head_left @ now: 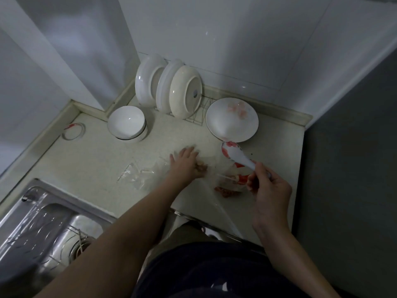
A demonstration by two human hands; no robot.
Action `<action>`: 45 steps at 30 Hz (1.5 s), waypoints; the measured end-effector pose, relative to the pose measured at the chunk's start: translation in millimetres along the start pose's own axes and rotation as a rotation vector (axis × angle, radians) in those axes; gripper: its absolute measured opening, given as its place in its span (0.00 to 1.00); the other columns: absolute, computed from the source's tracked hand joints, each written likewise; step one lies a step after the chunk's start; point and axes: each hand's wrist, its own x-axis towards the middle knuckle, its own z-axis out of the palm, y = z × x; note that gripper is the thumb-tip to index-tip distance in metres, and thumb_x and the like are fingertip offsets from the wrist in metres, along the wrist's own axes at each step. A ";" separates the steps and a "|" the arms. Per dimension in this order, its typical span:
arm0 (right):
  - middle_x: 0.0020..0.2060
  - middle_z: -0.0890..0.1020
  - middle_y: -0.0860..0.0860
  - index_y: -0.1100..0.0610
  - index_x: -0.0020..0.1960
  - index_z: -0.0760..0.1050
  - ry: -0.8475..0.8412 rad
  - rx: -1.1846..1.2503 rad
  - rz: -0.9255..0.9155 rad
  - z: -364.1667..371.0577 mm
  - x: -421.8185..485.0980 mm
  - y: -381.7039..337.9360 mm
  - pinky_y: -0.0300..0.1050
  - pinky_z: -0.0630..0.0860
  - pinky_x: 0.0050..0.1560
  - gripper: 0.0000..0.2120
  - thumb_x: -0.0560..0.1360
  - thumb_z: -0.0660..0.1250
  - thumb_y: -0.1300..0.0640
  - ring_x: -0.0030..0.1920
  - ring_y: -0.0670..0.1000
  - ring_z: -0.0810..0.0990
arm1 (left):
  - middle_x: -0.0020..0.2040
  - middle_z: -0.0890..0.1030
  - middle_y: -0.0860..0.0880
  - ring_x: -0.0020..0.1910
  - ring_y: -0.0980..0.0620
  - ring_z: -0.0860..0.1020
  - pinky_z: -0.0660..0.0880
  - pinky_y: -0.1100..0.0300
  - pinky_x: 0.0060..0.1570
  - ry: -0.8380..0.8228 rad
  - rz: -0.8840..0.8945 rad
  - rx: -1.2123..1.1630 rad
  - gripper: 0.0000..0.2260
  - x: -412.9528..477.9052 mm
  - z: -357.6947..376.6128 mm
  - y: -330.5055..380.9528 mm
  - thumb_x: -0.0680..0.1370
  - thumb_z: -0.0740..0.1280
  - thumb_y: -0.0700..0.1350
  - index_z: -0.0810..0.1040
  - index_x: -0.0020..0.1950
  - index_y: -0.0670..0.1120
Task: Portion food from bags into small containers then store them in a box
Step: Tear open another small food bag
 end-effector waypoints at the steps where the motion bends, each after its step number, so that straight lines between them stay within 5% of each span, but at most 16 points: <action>1: 0.26 0.76 0.47 0.51 0.37 0.84 -0.009 0.000 -0.001 -0.2 -0.2 0.5 0.36 0.74 0.31 0.12 0.77 0.66 0.54 0.29 0.42 0.74 | 0.76 0.61 0.48 0.74 0.44 0.60 0.59 0.40 0.70 0.057 -0.052 0.019 0.33 -6.4 0.1 -7.0 0.73 0.70 0.60 0.67 0.74 0.47; 4: 0.26 0.76 0.47 0.52 0.38 0.84 -0.030 0.002 0.005 0.7 -1.0 1.7 0.35 0.73 0.31 0.12 0.77 0.66 0.54 0.29 0.42 0.74 | 0.66 0.69 0.41 0.62 0.40 0.69 0.71 0.49 0.59 0.189 -0.248 0.051 0.25 -24.8 2.3 -26.7 0.77 0.68 0.56 0.71 0.66 0.41; 7: 0.25 0.76 0.48 0.53 0.36 0.83 -0.030 0.015 0.032 2.1 -1.3 2.9 0.36 0.73 0.31 0.12 0.77 0.67 0.54 0.29 0.44 0.75 | 0.59 0.71 0.38 0.57 0.37 0.74 0.73 0.47 0.54 0.165 -0.336 -0.051 0.21 -37.2 6.9 -41.9 0.79 0.65 0.53 0.71 0.61 0.36; 17: 0.25 0.76 0.49 0.55 0.30 0.79 -0.041 -0.025 -0.034 1.8 -3.2 -1.1 0.36 0.74 0.32 0.15 0.75 0.69 0.55 0.29 0.45 0.74 | 0.54 0.75 0.37 0.52 0.36 0.77 0.74 0.48 0.49 0.076 -0.290 0.067 0.11 -39.7 11.3 -44.2 0.78 0.61 0.40 0.77 0.56 0.35; 21: 0.25 0.77 0.48 0.56 0.36 0.82 -0.091 -0.046 -0.097 1.4 -6.6 -2.9 0.35 0.74 0.33 0.10 0.74 0.70 0.55 0.29 0.43 0.74 | 0.47 0.79 0.36 0.46 0.37 0.79 0.72 0.52 0.44 0.266 -0.430 -0.299 0.09 -44.4 1.2 -44.5 0.76 0.64 0.38 0.81 0.47 0.34; 25: 0.30 0.80 0.50 0.54 0.39 0.83 -0.115 -0.095 -0.185 1.5 -8.3 -3.3 0.38 0.76 0.36 0.10 0.75 0.68 0.51 0.33 0.47 0.78 | 0.35 0.81 0.50 0.35 0.57 0.76 0.70 0.60 0.41 0.578 -0.614 -0.873 0.06 -66.7 -29.4 -27.7 0.75 0.69 0.43 0.81 0.39 0.43; 30: 0.39 0.83 0.53 0.53 0.42 0.79 -0.193 -0.141 -0.258 1.8 -8.0 -6.2 0.34 0.76 0.37 0.14 0.80 0.60 0.47 0.40 0.49 0.83 | 0.40 0.85 0.54 0.39 0.63 0.81 0.74 0.73 0.38 0.663 -0.442 -1.291 0.04 -111.6 -80.0 22.5 0.75 0.73 0.46 0.84 0.41 0.48; 34: 0.36 0.83 0.50 0.47 0.39 0.75 -0.312 -0.156 -0.319 5.2 -12.0 -10.9 0.32 0.75 0.40 0.16 0.82 0.55 0.51 0.38 0.47 0.81 | 0.31 0.79 0.52 0.31 0.58 0.73 0.72 0.69 0.34 0.517 -0.308 -1.384 0.11 -142.6 -107.5 61.1 0.75 0.73 0.46 0.79 0.37 0.42; 38: 0.28 0.72 0.48 0.44 0.40 0.71 -0.433 -0.253 -0.367 8.4 -17.5 -11.9 0.37 0.71 0.34 0.12 0.81 0.55 0.53 0.29 0.49 0.72 | 0.31 0.81 0.43 0.29 0.53 0.80 0.76 0.66 0.35 0.345 -0.258 -1.476 0.10 -156.2 -119.6 86.9 0.76 0.72 0.42 0.76 0.39 0.40; 41: 0.26 0.73 0.47 0.47 0.45 0.73 -0.499 -0.402 -0.458 7.9 -18.9 -9.8 0.40 0.68 0.27 0.06 0.79 0.58 0.51 0.25 0.44 0.70 | 0.35 0.83 0.40 0.32 0.51 0.83 0.77 0.67 0.35 0.337 -0.240 -1.418 0.10 -158.4 -117.6 98.2 0.75 0.73 0.40 0.75 0.38 0.40; 45: 0.31 0.78 0.59 0.46 0.44 0.75 -0.509 -0.517 -0.495 8.2 -20.3 -9.5 0.51 0.73 0.30 0.03 0.74 0.68 0.48 0.31 0.58 0.77 | 0.34 0.83 0.45 0.37 0.49 0.84 0.80 0.59 0.38 0.344 -0.167 -1.150 0.11 -158.1 -106.4 98.8 0.73 0.74 0.38 0.75 0.35 0.48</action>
